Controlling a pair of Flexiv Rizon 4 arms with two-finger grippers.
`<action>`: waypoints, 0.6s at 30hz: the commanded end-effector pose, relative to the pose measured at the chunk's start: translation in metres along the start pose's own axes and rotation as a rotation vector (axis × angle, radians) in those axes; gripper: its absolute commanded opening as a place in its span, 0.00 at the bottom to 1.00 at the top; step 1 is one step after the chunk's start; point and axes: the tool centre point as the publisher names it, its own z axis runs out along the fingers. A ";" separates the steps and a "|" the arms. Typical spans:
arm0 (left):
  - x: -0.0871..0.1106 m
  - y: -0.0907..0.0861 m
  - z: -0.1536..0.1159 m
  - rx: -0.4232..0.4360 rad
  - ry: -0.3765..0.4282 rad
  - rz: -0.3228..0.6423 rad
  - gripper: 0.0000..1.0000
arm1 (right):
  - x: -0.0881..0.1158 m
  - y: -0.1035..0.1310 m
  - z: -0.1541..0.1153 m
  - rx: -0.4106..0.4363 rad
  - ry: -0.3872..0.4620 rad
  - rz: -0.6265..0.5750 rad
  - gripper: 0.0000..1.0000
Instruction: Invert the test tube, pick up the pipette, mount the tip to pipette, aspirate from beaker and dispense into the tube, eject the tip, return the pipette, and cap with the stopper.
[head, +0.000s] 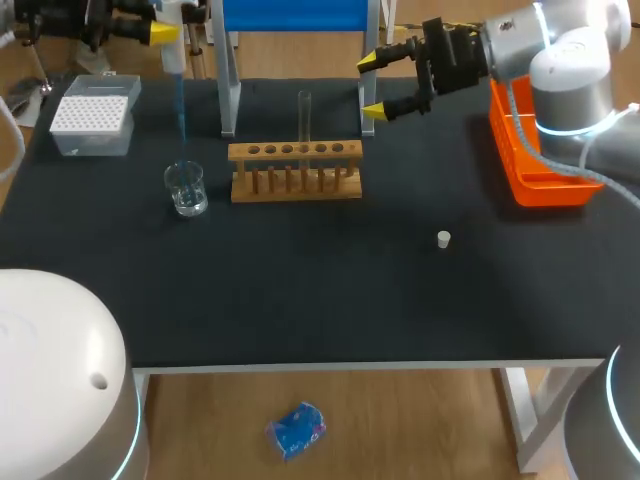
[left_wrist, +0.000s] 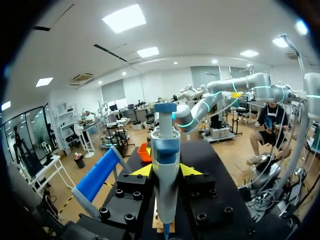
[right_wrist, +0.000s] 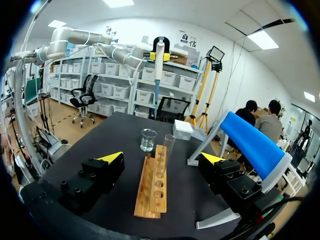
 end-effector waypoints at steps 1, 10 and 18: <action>-0.013 -0.022 0.006 -0.028 0.015 -0.006 0.00 | 0.000 0.000 0.000 0.001 0.000 0.000 1.00; -0.029 -0.058 0.025 0.016 0.037 -0.008 0.00 | 0.000 0.000 0.000 0.001 0.000 0.000 1.00; -0.039 -0.081 0.056 0.035 0.085 -0.008 0.00 | 0.000 0.000 0.000 0.001 0.000 0.000 1.00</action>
